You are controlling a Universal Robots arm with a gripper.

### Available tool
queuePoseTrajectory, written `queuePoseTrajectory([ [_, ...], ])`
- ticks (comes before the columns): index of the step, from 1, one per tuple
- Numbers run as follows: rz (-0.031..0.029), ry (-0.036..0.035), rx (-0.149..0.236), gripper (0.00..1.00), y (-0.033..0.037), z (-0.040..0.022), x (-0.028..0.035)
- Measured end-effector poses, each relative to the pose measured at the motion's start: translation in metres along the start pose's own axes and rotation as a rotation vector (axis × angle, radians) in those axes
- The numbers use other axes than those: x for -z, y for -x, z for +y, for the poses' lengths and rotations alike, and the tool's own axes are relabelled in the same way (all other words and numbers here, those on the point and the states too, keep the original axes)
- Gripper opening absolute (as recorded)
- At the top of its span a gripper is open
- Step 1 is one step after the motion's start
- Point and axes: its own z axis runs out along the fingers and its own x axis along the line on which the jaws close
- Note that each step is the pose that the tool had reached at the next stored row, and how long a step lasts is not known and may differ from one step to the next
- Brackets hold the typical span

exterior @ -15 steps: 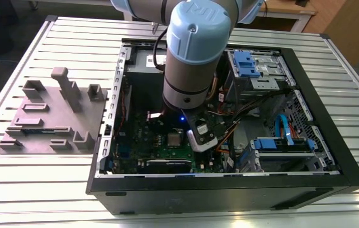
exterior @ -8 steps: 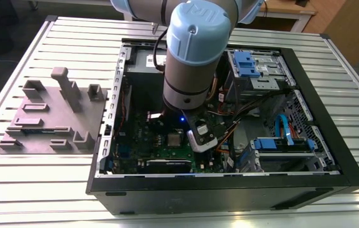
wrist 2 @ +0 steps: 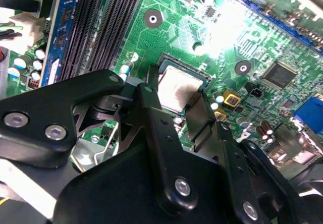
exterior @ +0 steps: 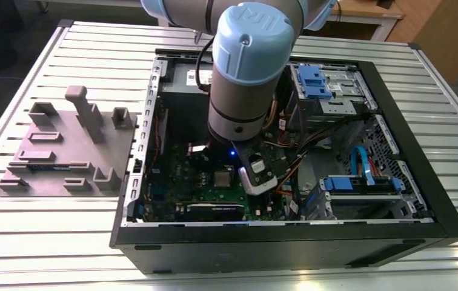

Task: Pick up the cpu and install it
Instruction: 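Place the cpu into insertion slot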

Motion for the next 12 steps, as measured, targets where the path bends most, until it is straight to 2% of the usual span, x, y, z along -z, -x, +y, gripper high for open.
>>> queuePoseTrajectory([
  [12,-0.0001,0.0018,0.000,0.46,0.0000,0.0001,-0.0003],
])
